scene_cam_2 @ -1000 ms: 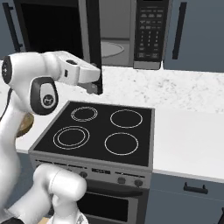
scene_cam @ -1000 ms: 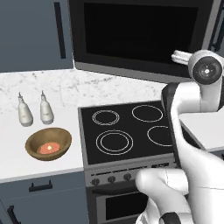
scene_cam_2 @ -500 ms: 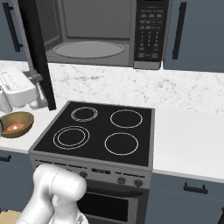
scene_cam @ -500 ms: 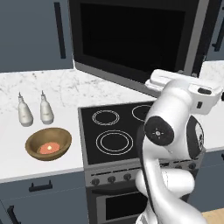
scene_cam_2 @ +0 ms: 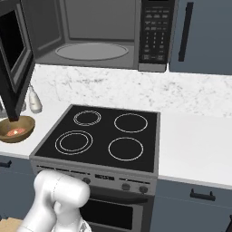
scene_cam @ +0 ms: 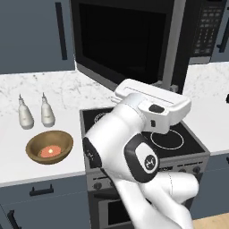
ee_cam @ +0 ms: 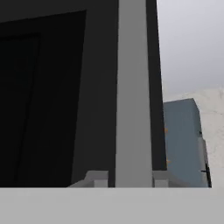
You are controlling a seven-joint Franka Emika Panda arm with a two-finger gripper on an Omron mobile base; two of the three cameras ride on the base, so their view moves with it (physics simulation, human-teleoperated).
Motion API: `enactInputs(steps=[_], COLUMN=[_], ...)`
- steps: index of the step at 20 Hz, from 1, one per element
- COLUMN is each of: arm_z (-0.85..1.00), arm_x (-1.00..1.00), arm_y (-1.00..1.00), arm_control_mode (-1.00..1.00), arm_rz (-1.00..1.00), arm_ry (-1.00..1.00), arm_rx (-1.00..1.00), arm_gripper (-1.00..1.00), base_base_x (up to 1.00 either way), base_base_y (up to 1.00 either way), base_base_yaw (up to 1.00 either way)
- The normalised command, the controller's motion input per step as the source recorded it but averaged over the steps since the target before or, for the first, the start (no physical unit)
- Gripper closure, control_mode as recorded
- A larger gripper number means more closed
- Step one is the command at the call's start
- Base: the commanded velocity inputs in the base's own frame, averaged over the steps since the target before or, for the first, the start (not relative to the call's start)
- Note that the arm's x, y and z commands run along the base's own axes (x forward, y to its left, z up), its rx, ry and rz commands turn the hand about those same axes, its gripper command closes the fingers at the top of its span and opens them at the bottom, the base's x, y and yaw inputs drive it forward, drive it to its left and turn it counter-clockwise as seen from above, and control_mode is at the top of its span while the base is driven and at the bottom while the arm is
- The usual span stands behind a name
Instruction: Open the microwave, place the bowl with waffle inside the microwave, then close the microwave door and turn it on.
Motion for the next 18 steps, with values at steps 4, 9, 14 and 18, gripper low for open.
enactInputs(steps=[4, 9, 14, 18], arm_z=[-0.27, -0.15, 0.03, 0.25], arm_x=[0.13, 0.08, 0.00, -0.45], arm_y=[0.38, 0.01, 0.00, 0.05], arm_control_mode=[-1.00, -1.00, -1.00, -1.00], arm_rz=[-0.12, -0.04, -0.03, -0.02], arm_ry=[0.00, 0.00, 0.00, -0.09], arm_rx=[0.00, 0.00, 0.01, 0.01], arm_gripper=[-1.00, -1.00, -1.00, -1.00], base_base_x=[0.00, 0.00, 0.00, 0.00], base_base_y=[0.00, 0.00, 0.00, 0.00], base_base_yaw=[0.00, 0.00, 0.00, 0.00])
